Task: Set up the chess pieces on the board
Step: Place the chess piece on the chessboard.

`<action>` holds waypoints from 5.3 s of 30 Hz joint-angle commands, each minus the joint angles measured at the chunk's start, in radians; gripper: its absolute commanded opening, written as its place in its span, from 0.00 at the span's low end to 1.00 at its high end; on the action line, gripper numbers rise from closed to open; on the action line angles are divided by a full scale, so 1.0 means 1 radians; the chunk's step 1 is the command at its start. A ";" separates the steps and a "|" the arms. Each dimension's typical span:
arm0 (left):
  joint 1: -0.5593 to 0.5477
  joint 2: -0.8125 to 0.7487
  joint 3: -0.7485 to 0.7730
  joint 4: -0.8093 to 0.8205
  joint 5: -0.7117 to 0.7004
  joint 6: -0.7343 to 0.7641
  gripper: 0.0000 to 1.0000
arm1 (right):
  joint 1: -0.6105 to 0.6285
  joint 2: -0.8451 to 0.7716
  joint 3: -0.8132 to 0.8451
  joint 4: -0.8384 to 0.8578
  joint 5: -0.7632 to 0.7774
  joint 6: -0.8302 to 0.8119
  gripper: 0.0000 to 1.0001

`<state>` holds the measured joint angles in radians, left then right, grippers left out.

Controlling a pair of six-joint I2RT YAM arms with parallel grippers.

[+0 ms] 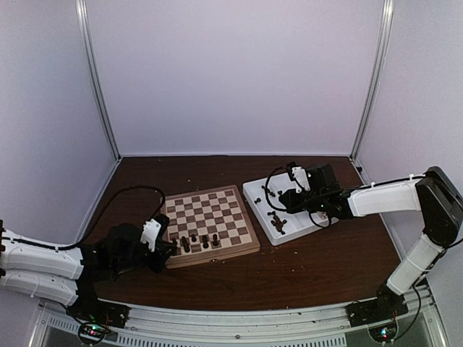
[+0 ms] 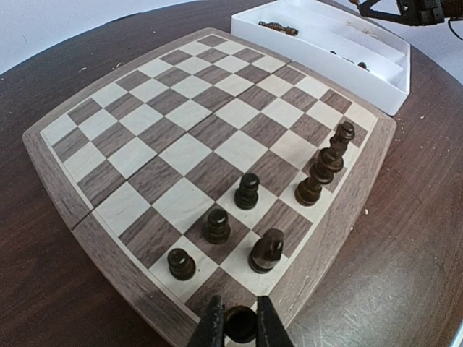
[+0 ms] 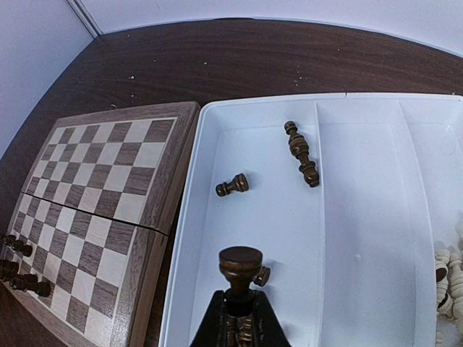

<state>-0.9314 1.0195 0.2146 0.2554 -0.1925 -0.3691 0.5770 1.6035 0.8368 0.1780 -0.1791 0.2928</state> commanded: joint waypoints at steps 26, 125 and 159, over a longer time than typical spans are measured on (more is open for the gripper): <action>-0.007 0.157 -0.005 0.184 -0.077 0.042 0.12 | -0.009 0.012 0.012 0.012 -0.011 0.003 0.00; 0.141 0.373 0.628 0.010 0.518 0.407 0.54 | -0.023 0.148 0.435 -0.518 -0.752 0.334 0.05; 0.099 0.633 0.768 0.209 0.558 1.178 0.48 | 0.052 0.103 0.535 -0.518 -0.878 0.506 0.07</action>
<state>-0.8246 1.6421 1.0107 0.2920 0.3561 0.7322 0.6224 1.7531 1.3926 -0.4458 -1.0145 0.7128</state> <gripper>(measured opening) 0.479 0.084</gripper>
